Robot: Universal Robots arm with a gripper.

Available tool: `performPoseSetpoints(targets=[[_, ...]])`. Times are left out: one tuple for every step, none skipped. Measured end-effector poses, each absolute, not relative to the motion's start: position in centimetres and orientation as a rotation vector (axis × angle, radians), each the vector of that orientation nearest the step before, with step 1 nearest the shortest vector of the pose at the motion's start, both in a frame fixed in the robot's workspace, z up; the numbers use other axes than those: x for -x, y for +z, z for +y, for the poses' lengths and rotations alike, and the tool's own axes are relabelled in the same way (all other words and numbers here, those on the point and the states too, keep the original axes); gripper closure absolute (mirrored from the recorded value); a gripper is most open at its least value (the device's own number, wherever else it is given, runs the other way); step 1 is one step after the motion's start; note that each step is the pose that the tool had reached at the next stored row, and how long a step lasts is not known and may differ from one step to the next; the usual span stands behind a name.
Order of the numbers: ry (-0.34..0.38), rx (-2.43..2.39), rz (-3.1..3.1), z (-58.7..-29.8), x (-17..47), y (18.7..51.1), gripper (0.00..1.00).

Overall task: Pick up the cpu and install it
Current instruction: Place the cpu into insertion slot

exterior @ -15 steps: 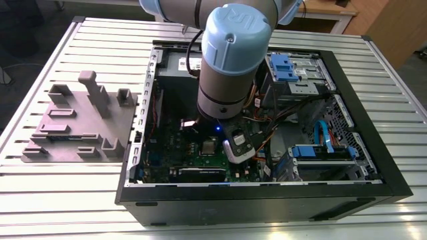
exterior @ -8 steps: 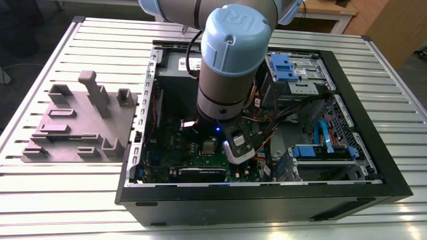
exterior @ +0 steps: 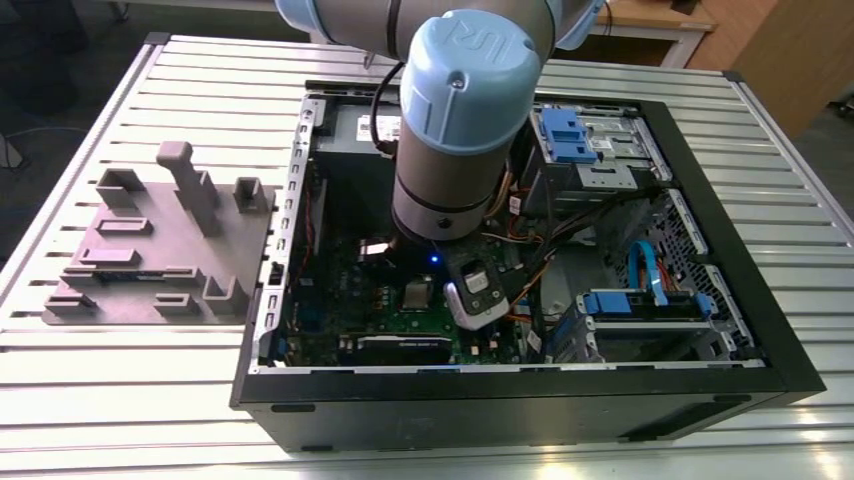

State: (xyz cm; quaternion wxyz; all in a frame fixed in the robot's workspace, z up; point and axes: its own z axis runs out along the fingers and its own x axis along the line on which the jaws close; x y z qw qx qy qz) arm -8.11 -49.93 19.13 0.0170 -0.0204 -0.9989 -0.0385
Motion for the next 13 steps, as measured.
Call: performPoseSetpoints(targets=[[-0.120, 0.064, -3.105, -49.93, 8.11, 19.13, 0.59], [-0.121, 0.064, -3.105, -49.92, 8.11, 19.12, 0.59], [-0.121, 0.064, -3.105, -49.92, 8.11, 19.12, 0.59], [-0.121, 0.064, -3.105, -49.92, 8.11, 19.12, 0.59], [-0.121, 0.064, -3.105, -49.92, 8.11, 19.12, 0.59], [-0.121, 0.064, -3.105, -49.93, 8.10, 19.12, 0.59], [-0.121, 0.064, -3.105, -49.93, 8.10, 19.12, 0.59], [-0.121, 0.064, -3.105, -49.92, 8.09, 19.11, 0.59], [-0.121, 0.064, -3.105, -49.92, 8.05, 19.10, 0.59], [-0.121, 0.064, -3.105, -49.92, 8.02, 19.09, 0.58], [-0.121, 0.064, -3.105, -49.92, 7.98, 19.08, 0.58], [-0.121, 0.064, -3.105, -49.92, 7.93, 19.08, 0.52], [-0.121, 0.064, -3.105, -49.92, 7.89, 19.08, 0.52]])
